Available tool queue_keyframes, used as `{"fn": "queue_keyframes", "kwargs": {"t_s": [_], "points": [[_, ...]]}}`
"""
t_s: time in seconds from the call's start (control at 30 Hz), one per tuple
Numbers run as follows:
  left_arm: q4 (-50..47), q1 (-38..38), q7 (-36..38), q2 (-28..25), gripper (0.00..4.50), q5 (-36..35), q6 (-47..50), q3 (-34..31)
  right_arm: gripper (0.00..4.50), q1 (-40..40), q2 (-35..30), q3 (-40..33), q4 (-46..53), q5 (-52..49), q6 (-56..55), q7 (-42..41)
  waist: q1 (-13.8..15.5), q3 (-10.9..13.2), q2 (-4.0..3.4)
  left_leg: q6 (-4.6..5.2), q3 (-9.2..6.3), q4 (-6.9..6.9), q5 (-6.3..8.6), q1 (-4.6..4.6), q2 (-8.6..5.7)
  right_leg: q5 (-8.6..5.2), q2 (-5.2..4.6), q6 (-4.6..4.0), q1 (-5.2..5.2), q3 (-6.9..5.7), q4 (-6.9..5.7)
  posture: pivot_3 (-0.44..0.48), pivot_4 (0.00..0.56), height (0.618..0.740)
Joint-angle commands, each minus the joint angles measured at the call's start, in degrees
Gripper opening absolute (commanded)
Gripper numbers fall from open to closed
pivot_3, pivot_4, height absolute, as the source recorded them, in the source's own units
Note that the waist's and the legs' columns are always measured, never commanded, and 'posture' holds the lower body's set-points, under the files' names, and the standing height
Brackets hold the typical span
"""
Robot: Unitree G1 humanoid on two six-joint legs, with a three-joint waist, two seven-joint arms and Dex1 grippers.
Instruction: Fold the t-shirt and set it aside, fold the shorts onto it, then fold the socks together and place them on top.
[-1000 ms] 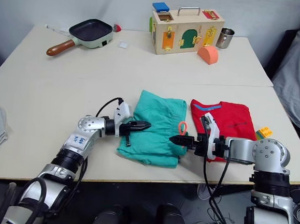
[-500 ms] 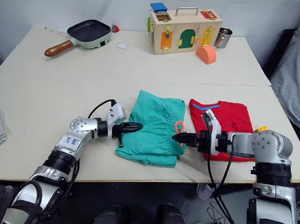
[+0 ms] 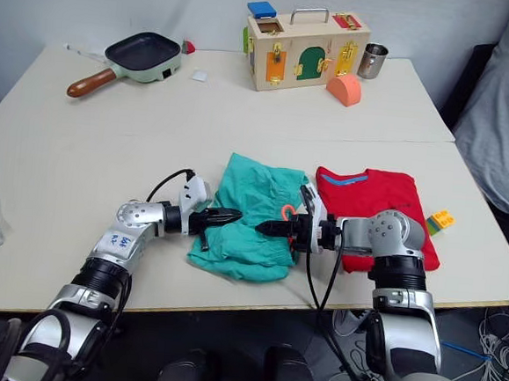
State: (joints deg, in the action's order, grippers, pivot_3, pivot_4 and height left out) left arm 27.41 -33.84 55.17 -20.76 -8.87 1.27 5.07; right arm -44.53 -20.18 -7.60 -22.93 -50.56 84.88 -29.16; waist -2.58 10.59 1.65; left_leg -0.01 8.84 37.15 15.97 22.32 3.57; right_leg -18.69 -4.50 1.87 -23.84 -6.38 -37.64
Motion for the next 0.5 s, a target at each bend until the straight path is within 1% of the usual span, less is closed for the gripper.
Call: {"fn": "queue_keyframes", "kwargs": {"t_s": [0.03,0.07,0.1,0.17,0.2,0.23,0.3,0.37,0.47,0.5], "points": [[-4.9,1.9,1.4,0.4,0.00,-5.0,-0.7,-3.3,0.54,-0.7,-2.6,-1.6,3.9,-0.9,2.8,-2.1,0.1,0.0,-0.01,0.01,0.01,-0.01,0.01,0.01,0.00,0.00,-0.01,0.00,0.00,0.01,0.00,0.000,0.150,0.740],[-7.0,2.7,2.4,0.2,0.00,-6.8,0.4,-4.0,0.29,-0.7,-3.4,-1.7,5.3,-1.3,3.9,-2.6,0.2,0.0,-0.01,0.03,0.01,-0.01,0.02,0.04,0.00,0.00,-0.01,0.00,-0.01,0.00,0.00,0.000,0.150,0.740],[-9.4,3.5,3.0,-0.1,0.00,-8.7,1.9,-4.9,0.19,-0.5,-4.5,-1.7,7.0,-1.8,4.9,-3.2,0.3,0.0,-0.02,0.03,0.01,0.00,0.02,0.07,0.00,0.00,-0.01,0.00,-0.03,0.00,0.03,0.000,0.150,0.740],[-15.3,5.3,5.2,-1.8,0.00,-12.7,6.3,-6.0,0.18,-0.2,-7.5,-1.7,11.4,-4.2,6.7,-6.0,0.5,0.0,-0.06,0.04,0.01,0.00,0.02,0.11,0.00,0.00,-0.01,0.00,-0.08,0.01,0.10,0.000,0.150,0.740],[-18.4,6.1,5.3,-2.9,0.19,-14.7,9.9,-6.7,0.18,-0.1,-9.5,-1.4,13.4,-6.1,7.2,-7.5,0.5,0.1,-0.08,0.04,0.01,-0.02,0.02,0.14,0.00,0.00,-0.01,0.00,-0.10,0.01,0.12,0.000,0.150,0.740],[-20.6,6.6,5.2,-3.6,0.41,-16.0,12.6,-7.1,0.18,0.0,-10.9,-1.2,14.7,-7.5,7.5,-8.6,0.7,0.1,-0.12,0.04,0.01,-0.04,0.03,0.11,0.00,0.00,-0.01,0.00,-0.10,0.01,0.12,0.000,0.150,0.740],[-26.1,8.0,6.0,-6.7,0.86,-19.3,18.2,-7.9,0.18,0.0,-16.9,-1.3,18.1,-11.4,7.6,-12.7,0.8,0.1,-0.15,0.04,0.00,-0.04,0.03,0.13,0.00,0.00,0.00,0.00,-0.11,0.01,0.15,0.000,0.150,0.740],[-31.0,9.3,5.9,-8.7,1.53,-22.1,21.2,-9.4,0.18,0.3,-23.9,-1.4,20.7,-12.9,7.6,-17.5,0.9,0.1,-0.18,0.07,0.00,-0.04,0.05,0.12,-0.01,0.00,0.00,0.00,-0.09,0.01,0.18,0.000,0.150,0.740],[-36.2,11.4,5.3,-11.2,2.44,-24.8,24.2,-11.4,0.18,2.1,-36.3,2.5,24.3,-9.4,2.8,-27.0,1.3,0.2,-0.23,0.31,-0.02,-0.03,0.22,0.11,-0.02,0.00,-0.01,0.01,-0.03,0.00,0.29,0.000,0.150,0.740],[-37.2,12.0,5.1,-11.8,2.82,-25.0,24.6,-11.7,0.18,2.7,-39.8,4.3,24.9,-7.9,0.3,-30.3,1.2,0.2,-0.23,0.43,-0.04,-0.04,0.32,0.12,-0.04,0.00,-0.01,0.01,-0.02,0.00,0.35,0.000,0.150,0.740]]}}
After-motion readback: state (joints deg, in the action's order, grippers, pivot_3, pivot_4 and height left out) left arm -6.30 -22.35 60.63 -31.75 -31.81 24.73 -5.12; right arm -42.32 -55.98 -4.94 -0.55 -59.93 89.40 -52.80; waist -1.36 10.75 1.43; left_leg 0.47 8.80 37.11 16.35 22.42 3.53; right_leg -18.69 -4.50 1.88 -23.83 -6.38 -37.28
